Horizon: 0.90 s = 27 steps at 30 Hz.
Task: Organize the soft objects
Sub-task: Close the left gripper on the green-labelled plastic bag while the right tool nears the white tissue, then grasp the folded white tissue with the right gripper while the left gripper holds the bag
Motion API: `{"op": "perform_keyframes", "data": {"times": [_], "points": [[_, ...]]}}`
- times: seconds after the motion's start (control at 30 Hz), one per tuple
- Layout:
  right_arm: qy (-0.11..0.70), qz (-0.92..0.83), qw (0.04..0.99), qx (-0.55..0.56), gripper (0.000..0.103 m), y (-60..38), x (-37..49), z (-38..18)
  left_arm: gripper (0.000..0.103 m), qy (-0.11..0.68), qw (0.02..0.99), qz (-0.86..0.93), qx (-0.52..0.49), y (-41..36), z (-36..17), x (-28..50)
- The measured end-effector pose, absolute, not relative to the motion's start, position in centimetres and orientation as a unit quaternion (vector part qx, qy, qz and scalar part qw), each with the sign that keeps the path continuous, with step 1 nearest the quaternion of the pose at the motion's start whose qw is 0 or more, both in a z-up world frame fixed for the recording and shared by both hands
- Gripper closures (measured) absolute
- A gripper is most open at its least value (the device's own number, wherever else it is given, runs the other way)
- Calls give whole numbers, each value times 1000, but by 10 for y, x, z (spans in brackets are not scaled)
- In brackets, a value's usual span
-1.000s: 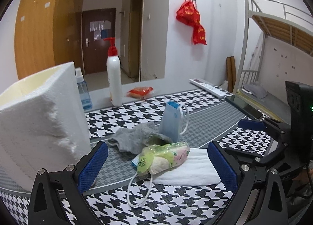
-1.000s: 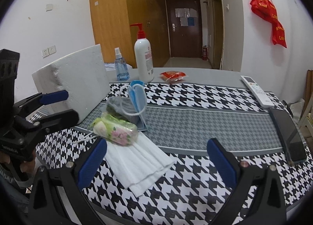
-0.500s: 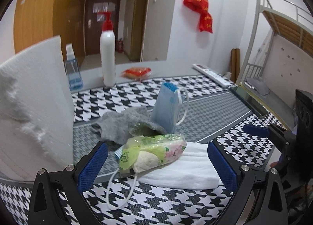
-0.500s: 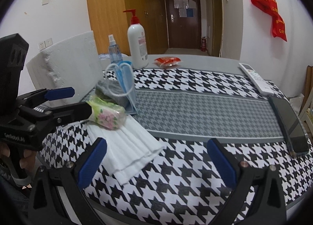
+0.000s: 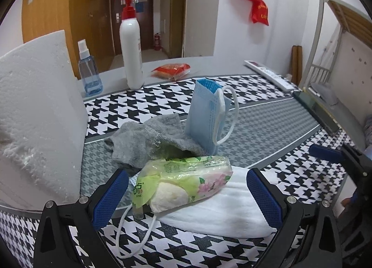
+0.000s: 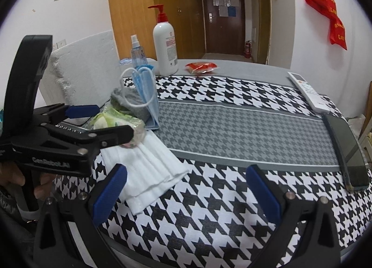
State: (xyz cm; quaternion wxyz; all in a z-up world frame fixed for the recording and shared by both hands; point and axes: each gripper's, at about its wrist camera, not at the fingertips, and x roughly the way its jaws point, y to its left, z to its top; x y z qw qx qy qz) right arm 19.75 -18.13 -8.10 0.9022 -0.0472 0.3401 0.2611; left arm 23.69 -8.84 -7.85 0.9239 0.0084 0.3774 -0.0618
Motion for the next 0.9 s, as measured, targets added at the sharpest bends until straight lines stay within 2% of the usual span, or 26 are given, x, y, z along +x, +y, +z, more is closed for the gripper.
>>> {"op": "perform_keyframes", "data": {"times": [0.13,0.37,0.47,0.9], "points": [[343,267,899,-49,0,-179,199,-82,7,384,921,-59,2,-86,-80,237],[348,273,895,-47,0,-176,202,-83,33,405,912,-61,4,-87,-86,242],[348,274,895,-47,0,-176,202,-83,35,406,911,-63,1,-85,-86,241],[353,297,885,-61,0,-166,206,-85,68,397,912,-97,-19,-76,-78,231]]}}
